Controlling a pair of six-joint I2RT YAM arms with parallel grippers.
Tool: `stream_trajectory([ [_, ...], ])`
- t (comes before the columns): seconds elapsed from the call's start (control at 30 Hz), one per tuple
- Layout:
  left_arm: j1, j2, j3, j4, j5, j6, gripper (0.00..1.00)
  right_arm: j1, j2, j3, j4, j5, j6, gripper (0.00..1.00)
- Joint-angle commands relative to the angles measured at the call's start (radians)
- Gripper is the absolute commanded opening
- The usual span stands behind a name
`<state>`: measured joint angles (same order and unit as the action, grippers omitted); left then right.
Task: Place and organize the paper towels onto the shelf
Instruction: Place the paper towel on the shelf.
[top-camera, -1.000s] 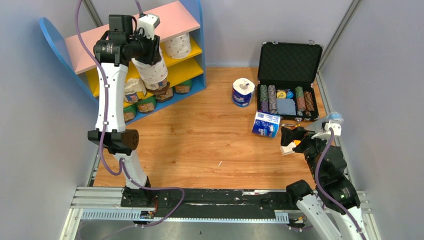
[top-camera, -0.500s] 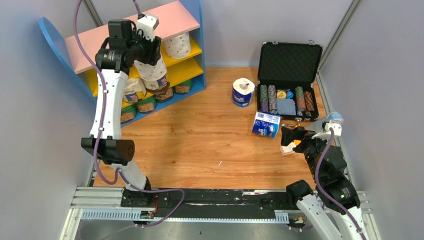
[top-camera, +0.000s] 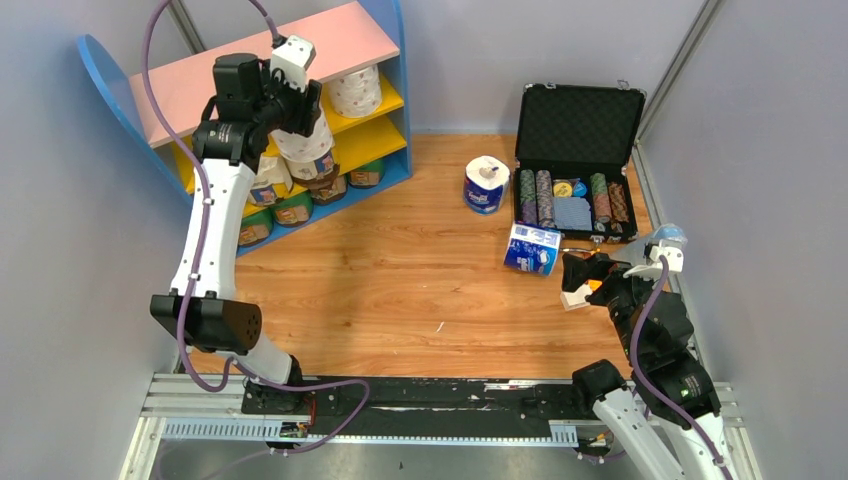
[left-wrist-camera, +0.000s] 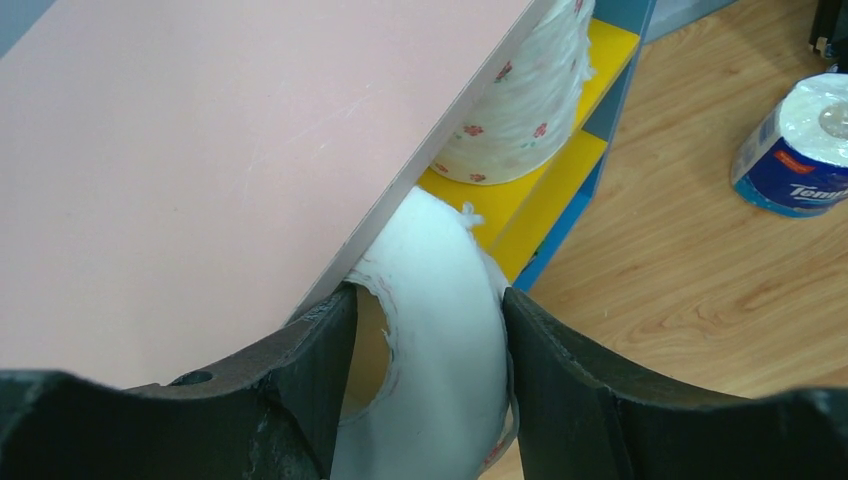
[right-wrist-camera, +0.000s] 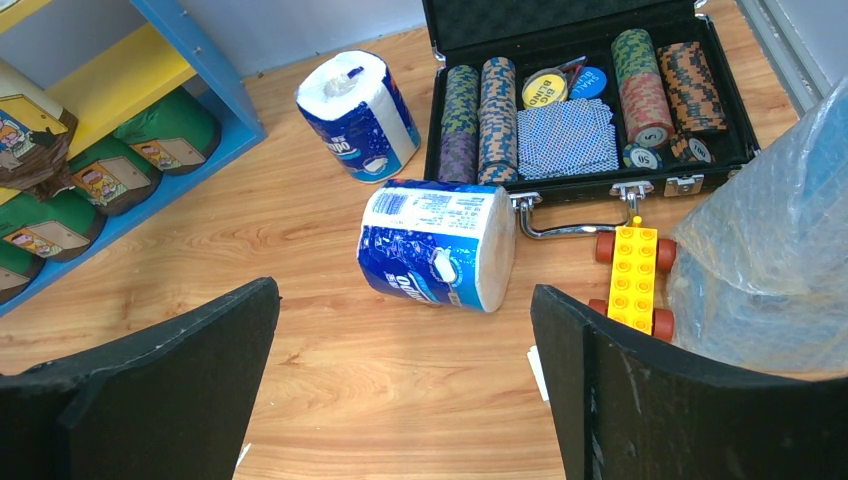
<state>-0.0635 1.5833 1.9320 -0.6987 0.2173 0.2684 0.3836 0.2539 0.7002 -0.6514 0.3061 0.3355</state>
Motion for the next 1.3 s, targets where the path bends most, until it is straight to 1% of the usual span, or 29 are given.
stream_trajectory([
  [0.0, 0.04, -0.061, -0.002, 0.211, -0.079, 0.064, 0.64, -0.002, -0.006, -0.001, 0.018, 0.013, 0.012, 1.0],
  [0.3, 0.039, -0.11, -0.018, 0.222, -0.023, 0.044, 0.75, -0.001, -0.008, -0.001, 0.018, 0.011, 0.013, 1.0],
  [0.53, 0.039, -0.119, -0.038, 0.231, -0.037, 0.031, 0.77, -0.002, -0.012, -0.001, 0.019, 0.008, 0.013, 1.0],
  [0.67, 0.039, -0.159, -0.068, 0.267, -0.036, -0.014, 0.85, -0.001, -0.01, -0.001, 0.018, 0.007, 0.011, 1.0],
  [0.77, 0.039, -0.204, -0.082, 0.268, -0.051, -0.099, 0.91, 0.0, -0.011, -0.001, 0.018, 0.006, 0.01, 1.0],
  [0.87, 0.039, -0.274, -0.125, 0.256, -0.1, -0.197, 0.98, 0.0, -0.018, -0.002, 0.019, 0.008, 0.01, 1.0],
  [0.97, 0.039, -0.346, -0.186, 0.24, -0.142, -0.358, 1.0, -0.001, -0.024, -0.002, 0.019, 0.007, 0.008, 1.0],
  [1.03, 0.035, -0.399, -0.249, 0.23, -0.15, -0.43, 1.0, -0.002, -0.031, -0.002, 0.021, 0.004, 0.007, 1.0],
  [1.1, 0.0, -0.451, -0.32, 0.225, -0.185, -0.457, 1.0, -0.002, -0.04, -0.002, 0.021, 0.001, 0.007, 1.0],
  [1.17, -0.046, -0.492, -0.382, 0.214, -0.3, -0.454, 1.0, -0.001, -0.049, -0.004, 0.025, -0.001, 0.005, 1.0],
  [1.27, -0.093, -0.53, -0.464, 0.196, -0.372, -0.449, 1.0, -0.001, -0.058, -0.005, 0.028, -0.008, 0.002, 1.0],
])
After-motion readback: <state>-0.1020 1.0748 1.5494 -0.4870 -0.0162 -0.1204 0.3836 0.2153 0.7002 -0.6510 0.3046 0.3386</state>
